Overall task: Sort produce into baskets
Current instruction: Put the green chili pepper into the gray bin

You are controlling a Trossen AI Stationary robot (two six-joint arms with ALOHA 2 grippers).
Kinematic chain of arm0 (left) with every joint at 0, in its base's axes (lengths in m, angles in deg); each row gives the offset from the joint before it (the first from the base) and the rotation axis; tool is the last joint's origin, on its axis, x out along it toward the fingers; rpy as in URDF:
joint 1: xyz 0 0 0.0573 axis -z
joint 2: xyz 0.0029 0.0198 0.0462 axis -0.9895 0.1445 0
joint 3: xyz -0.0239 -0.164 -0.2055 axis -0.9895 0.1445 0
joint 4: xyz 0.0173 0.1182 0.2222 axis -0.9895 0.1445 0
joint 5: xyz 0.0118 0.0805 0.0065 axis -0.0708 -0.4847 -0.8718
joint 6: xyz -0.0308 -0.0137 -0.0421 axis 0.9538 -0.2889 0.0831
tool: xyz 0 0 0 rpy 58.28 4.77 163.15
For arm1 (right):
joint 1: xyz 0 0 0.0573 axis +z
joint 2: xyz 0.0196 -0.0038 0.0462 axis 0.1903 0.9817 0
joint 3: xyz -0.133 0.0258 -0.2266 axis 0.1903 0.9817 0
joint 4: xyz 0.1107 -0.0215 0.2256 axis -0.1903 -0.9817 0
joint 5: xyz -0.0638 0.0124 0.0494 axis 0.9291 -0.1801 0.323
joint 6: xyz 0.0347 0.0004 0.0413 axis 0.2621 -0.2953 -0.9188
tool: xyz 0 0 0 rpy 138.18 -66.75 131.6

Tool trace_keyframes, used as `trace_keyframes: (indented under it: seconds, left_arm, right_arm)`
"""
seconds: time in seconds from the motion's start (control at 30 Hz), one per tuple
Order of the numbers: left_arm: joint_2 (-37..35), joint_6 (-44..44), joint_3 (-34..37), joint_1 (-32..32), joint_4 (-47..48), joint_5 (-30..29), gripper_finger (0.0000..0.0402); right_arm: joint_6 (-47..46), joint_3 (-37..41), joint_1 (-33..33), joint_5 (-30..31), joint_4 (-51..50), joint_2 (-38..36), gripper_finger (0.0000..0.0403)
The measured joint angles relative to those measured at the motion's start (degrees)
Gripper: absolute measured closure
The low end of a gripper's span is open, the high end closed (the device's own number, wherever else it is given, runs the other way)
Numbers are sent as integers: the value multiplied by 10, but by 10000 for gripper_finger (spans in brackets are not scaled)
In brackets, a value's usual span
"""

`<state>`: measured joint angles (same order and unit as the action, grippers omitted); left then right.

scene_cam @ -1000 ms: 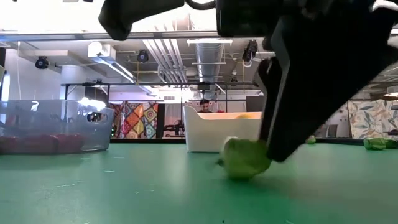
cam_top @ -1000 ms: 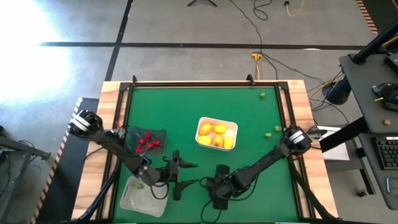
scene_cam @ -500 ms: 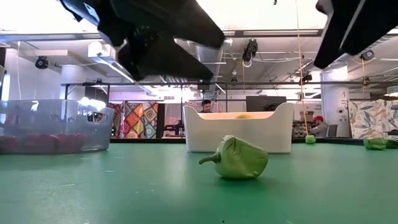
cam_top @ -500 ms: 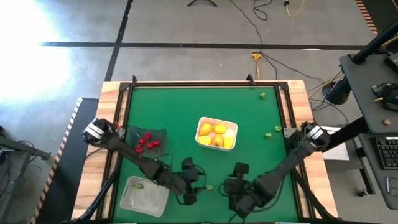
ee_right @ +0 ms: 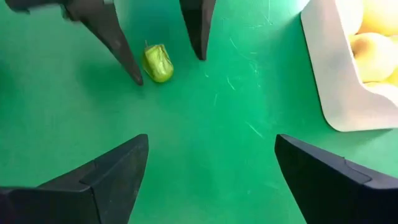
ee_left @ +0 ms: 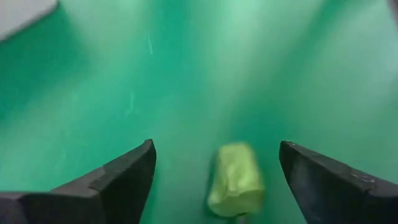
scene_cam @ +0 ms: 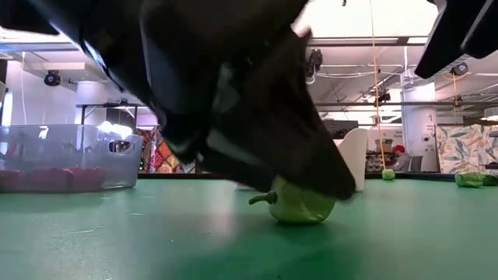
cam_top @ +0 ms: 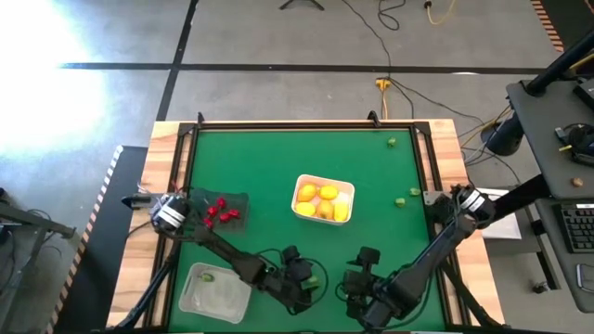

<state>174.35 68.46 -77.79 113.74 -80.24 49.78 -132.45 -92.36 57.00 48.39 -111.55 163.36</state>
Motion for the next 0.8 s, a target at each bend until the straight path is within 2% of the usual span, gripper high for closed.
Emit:
trace_keyframes:
  seconds: [0.17, 0.27, 0.4, 0.57, 0.67, 0.8]
  left_arm:
    - [23, 4, -19, 6, 7, 7, 100]
    - [24, 7, -25, 9, 30, 4, 127]
    - [24, 6, -42, 12, 85, 3, 190]
    - [23, -10, -53, 16, 98, 5, 290]
    - [3, -9, -65, 23, 151, 12, 341]
    - [-69, 21, -84, 52, 256, 18, 344]
  right_arm:
    - [-2, 1, 8, 1, -15, 0, 72]
    - [-3, 2, 9, 1, -21, 0, 79]
    - [-7, 3, 8, 2, -48, 0, 88]
    - [-23, 3, 8, 2, -93, 0, 105]
    - [-32, 4, 8, 3, -110, 0, 114]
    - [-39, 13, 8, 25, -92, 0, 124]
